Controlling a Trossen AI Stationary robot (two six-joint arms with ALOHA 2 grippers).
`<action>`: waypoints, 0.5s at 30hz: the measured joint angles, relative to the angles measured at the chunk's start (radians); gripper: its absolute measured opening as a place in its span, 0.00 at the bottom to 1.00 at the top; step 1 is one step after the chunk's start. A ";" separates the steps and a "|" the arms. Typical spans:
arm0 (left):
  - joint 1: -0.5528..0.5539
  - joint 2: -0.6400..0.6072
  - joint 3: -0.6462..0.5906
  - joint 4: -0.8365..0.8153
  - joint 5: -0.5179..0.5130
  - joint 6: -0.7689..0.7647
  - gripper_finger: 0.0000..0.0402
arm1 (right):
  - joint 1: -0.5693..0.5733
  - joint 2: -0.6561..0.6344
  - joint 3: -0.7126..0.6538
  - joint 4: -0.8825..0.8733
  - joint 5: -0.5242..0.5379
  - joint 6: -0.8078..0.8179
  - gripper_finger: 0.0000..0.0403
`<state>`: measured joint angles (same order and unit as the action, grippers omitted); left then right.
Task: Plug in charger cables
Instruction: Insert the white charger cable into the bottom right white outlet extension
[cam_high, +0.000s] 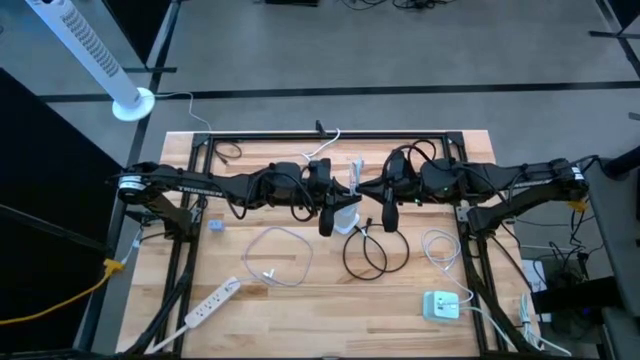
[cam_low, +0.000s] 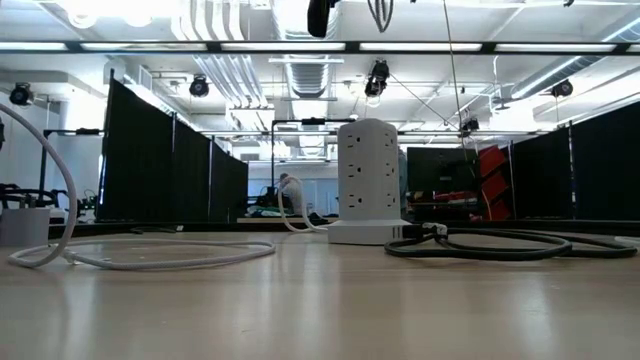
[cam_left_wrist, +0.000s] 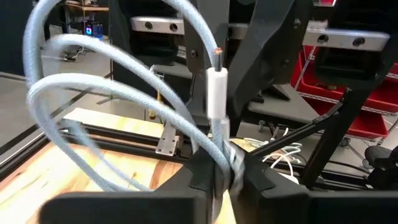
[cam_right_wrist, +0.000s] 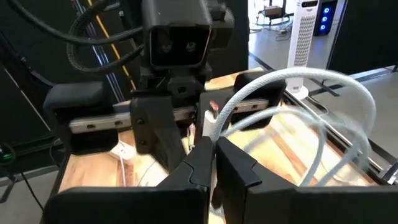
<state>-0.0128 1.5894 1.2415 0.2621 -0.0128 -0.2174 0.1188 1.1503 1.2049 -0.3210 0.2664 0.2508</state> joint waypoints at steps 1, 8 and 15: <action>0.000 0.000 0.000 -0.002 0.000 0.000 0.11 | 0.000 0.000 0.000 -0.001 0.000 0.000 0.00; 0.000 0.000 0.000 -0.024 0.000 -0.008 0.12 | 0.000 0.000 0.000 -0.013 -0.003 0.013 0.00; -0.002 0.000 0.000 -0.021 -0.001 -0.024 0.02 | 0.000 0.000 0.000 -0.013 -0.011 0.013 0.00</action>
<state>-0.0147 1.5894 1.2415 0.2411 -0.0135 -0.2411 0.1190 1.1500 1.2049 -0.3344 0.2556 0.2638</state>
